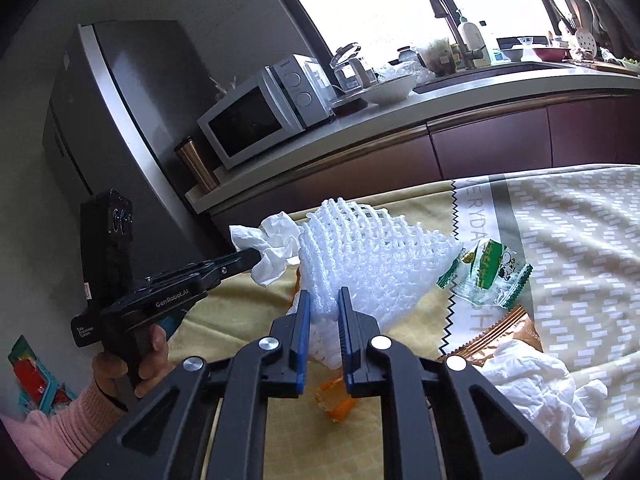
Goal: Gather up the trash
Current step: 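Grasp the white tissue with the left tool while the right tool grasps the white foam net, then carry the tissue and foam net to the blue bin while both tools open to drop them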
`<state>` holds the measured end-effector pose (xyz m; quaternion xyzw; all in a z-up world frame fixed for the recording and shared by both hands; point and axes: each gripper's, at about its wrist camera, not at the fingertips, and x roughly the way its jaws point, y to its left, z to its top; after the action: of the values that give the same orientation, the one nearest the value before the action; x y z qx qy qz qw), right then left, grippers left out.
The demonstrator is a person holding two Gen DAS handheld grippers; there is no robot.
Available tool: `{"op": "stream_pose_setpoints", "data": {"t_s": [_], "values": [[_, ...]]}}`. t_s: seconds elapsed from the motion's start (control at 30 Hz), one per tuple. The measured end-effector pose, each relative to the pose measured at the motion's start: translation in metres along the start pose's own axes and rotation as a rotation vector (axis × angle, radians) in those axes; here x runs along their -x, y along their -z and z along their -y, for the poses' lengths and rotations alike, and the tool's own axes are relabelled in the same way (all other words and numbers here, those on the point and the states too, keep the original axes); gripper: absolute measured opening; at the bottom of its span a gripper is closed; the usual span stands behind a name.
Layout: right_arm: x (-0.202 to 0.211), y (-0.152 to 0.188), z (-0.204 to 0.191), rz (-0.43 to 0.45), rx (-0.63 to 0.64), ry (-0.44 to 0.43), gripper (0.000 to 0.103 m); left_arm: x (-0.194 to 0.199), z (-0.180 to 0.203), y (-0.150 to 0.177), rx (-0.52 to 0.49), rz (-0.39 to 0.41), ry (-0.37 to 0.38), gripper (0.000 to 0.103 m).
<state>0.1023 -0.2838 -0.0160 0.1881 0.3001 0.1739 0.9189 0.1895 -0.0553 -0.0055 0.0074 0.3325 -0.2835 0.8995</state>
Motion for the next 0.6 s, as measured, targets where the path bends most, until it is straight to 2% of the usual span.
{"op": "stream_pose_setpoints", "data": {"t_s": [0.23,0.6], "values": [[0.001,0.003,-0.017,-0.008,0.026,-0.058,0.012,0.051,-0.019,0.015,0.059,0.054,0.021,0.003],[-0.019,0.018,-0.075,-0.087,0.126,-0.191,0.012,0.117,-0.056,0.065,0.152,0.086,-0.050,0.003]]}}
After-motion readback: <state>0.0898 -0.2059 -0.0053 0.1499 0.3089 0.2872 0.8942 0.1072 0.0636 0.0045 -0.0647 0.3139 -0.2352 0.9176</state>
